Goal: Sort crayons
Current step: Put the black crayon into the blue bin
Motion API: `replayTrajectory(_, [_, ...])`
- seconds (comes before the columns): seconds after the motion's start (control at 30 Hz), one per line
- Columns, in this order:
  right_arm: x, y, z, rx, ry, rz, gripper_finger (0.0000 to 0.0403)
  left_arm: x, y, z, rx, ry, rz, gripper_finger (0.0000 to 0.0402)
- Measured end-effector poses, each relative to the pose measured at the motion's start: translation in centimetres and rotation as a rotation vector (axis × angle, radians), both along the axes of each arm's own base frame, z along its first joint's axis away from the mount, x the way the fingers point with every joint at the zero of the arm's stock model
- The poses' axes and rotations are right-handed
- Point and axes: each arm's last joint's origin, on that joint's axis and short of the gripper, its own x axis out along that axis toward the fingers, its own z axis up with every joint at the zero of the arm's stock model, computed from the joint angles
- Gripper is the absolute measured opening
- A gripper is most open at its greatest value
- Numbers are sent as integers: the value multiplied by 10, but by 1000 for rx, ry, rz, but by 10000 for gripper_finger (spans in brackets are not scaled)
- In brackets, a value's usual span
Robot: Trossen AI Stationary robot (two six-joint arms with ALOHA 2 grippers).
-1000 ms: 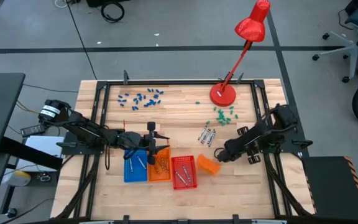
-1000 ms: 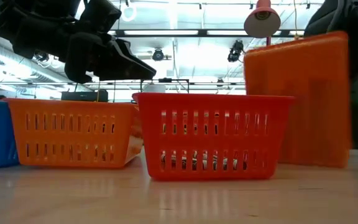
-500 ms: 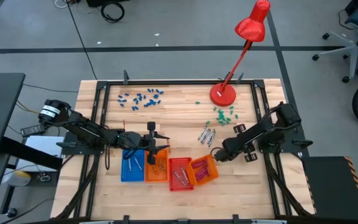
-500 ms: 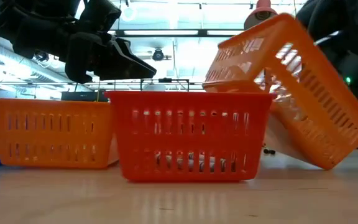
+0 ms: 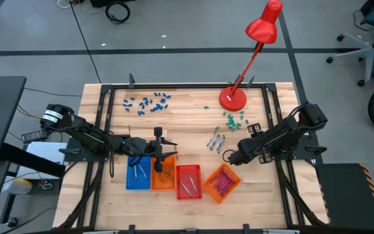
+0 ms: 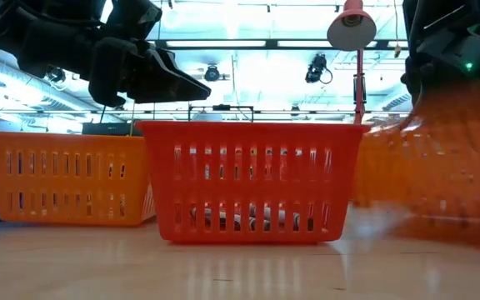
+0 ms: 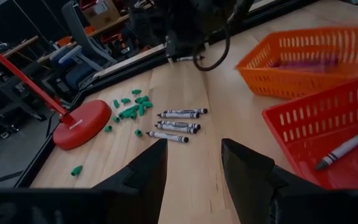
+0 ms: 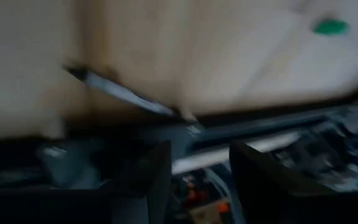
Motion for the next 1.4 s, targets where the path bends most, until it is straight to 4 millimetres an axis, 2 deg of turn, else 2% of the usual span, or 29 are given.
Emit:
replayTrajectory(0.1, [-4, -4, 6, -48, 14, -23, 165, 0, 0, 0, -1, 0, 0, 164])
replayTrajectory(0.27, [2, -2, 1, 105, -60, -172, 165, 0, 0, 0, -23, -3, 5, 164])
replayTrajectory(0.57, [2, -6, -20, 133, -138, -107, 165, -1, -3, -1, -23, 3, -8, 164])
replayTrajectory(0.83, [-1, -3, -25, 299, -94, -111, 165, -1, -5, -1, -19, 6, -13, 164])
replayTrajectory(1.1, [-4, -3, -28, 311, -90, -142, 165, -1, -6, -1, -19, 8, -18, 164])
replayTrajectory(1.4, [-6, -3, -29, 220, -117, -181, 165, -2, -6, -1, 2, 15, -22, 164])
